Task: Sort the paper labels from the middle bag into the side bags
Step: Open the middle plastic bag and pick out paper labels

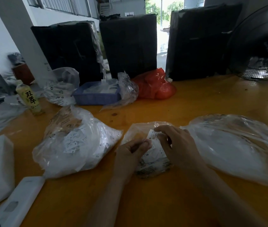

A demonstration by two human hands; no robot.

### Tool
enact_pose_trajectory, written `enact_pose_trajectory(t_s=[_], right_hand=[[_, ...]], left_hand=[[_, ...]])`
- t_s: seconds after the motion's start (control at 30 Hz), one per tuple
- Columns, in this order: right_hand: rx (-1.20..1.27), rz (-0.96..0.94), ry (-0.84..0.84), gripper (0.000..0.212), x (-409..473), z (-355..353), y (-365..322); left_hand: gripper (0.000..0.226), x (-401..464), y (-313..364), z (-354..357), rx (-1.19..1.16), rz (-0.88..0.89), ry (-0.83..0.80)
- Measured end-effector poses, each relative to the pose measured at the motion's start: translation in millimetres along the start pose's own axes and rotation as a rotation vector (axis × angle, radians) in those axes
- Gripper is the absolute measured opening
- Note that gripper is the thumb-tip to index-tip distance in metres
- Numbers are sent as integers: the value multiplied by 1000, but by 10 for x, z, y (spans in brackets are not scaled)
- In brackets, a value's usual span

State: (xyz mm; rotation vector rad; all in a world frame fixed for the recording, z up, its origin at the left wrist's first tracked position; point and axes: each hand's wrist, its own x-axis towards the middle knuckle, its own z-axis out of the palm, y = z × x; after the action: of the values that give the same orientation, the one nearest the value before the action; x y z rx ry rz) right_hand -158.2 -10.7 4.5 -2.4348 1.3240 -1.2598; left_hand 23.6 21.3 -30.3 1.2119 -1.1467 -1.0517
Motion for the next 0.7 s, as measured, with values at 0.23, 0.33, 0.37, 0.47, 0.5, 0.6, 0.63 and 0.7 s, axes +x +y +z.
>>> enact_pose_trajectory(t_s=[0.23, 0.33, 0.37, 0.47, 0.5, 0.6, 0.63, 0.7], right_hand=[[-64, -10, -18, 22, 9, 0, 31], [-82, -8, -36, 22, 15, 0, 49], [-91, -11, -50, 22, 13, -2, 57], [-136, -29, -102, 23, 6, -1, 85], [-150, -40, -106, 23, 4, 1, 95], [-204, -93, -73, 23, -1, 9, 116], [-231, -121, -52, 22, -7, 15, 121], [-247, -152, -12, 23, -18, 26, 120]], left_hand=[[32, 5, 6, 16, 23, -16, -6], [33, 3, 18, 20, 34, -27, -4], [33, 1, 21, 20, 39, -28, -2], [30, -2, 35, 28, 52, -27, 13], [28, -3, 36, 28, 67, -21, 15], [22, -4, 37, 20, 125, 8, 6], [23, -6, 35, 18, 128, 14, -1], [26, -11, 38, 24, 92, 9, -13]])
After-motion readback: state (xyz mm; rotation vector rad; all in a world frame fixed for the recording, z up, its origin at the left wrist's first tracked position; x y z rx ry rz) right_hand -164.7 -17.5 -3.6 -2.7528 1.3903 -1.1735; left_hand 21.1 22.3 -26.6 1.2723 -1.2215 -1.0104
